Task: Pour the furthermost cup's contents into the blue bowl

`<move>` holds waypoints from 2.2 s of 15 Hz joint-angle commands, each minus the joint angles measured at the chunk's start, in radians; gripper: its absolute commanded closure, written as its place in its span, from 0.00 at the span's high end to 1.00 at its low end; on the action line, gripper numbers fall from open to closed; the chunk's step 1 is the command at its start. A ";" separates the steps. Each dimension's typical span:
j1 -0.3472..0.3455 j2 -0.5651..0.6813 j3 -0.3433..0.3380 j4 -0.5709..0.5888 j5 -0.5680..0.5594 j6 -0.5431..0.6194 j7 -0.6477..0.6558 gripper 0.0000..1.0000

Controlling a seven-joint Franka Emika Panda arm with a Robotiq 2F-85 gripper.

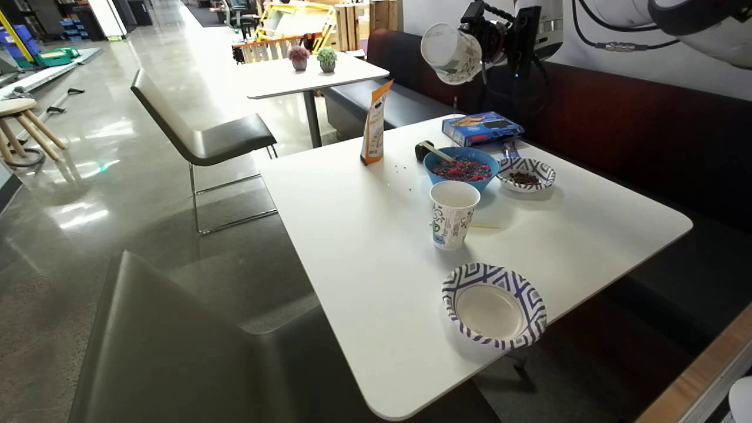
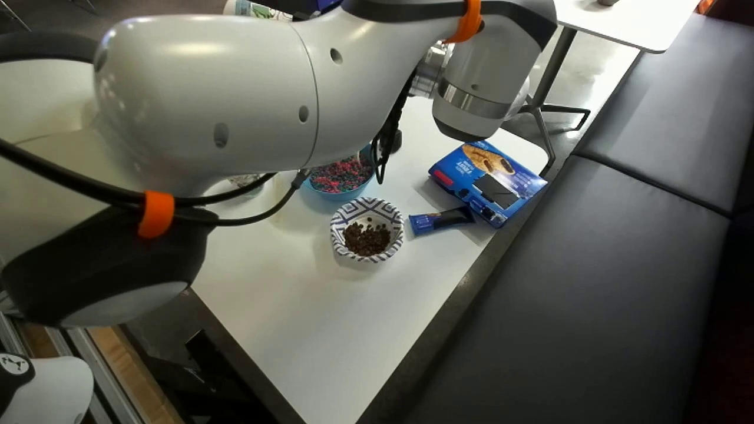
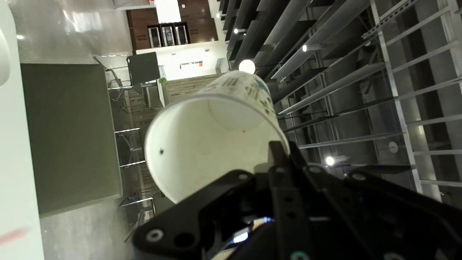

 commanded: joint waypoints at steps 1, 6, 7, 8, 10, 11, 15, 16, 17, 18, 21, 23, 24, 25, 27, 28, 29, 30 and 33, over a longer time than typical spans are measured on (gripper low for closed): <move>-0.023 0.046 0.061 0.043 -0.021 -0.005 0.054 0.01; -0.026 0.054 0.072 0.054 -0.029 -0.005 0.083 0.01; -0.022 0.039 0.070 0.044 -0.051 -0.005 0.078 0.01; -0.006 0.018 0.040 0.041 -0.068 -0.005 0.067 0.01; 0.027 -0.046 -0.010 0.016 -0.124 -0.005 0.031 0.01; 0.033 -0.078 -0.013 -0.006 -0.156 0.016 0.010 0.01; 0.071 -0.248 -0.031 -0.122 -0.263 0.079 -0.111 0.01; 0.081 -0.299 -0.036 -0.169 -0.289 0.110 -0.150 0.01; 0.091 -0.347 -0.039 -0.212 -0.315 0.146 -0.187 0.01; 0.102 -0.397 -0.042 -0.261 -0.338 0.193 -0.226 0.01; 0.146 -0.521 -0.043 -0.382 -0.396 0.346 -0.324 0.01; 0.178 -0.593 -0.040 -0.468 -0.427 0.461 -0.388 0.01; 0.242 -0.636 -0.119 -0.502 -0.404 0.491 -0.435 0.01; 0.269 -0.668 -0.130 -0.546 -0.419 0.539 -0.468 0.01; 0.341 -0.727 -0.169 -0.635 -0.448 0.635 -0.532 0.01; 0.374 -0.752 -0.183 -0.679 -0.465 0.689 -0.561 0.01; 0.406 -0.776 -0.192 -0.727 -0.482 0.751 -0.587 0.01; 0.436 -0.798 -0.197 -0.776 -0.500 0.818 -0.614 0.01; 0.507 -0.859 -0.196 -0.927 -0.551 1.033 -0.683 0.01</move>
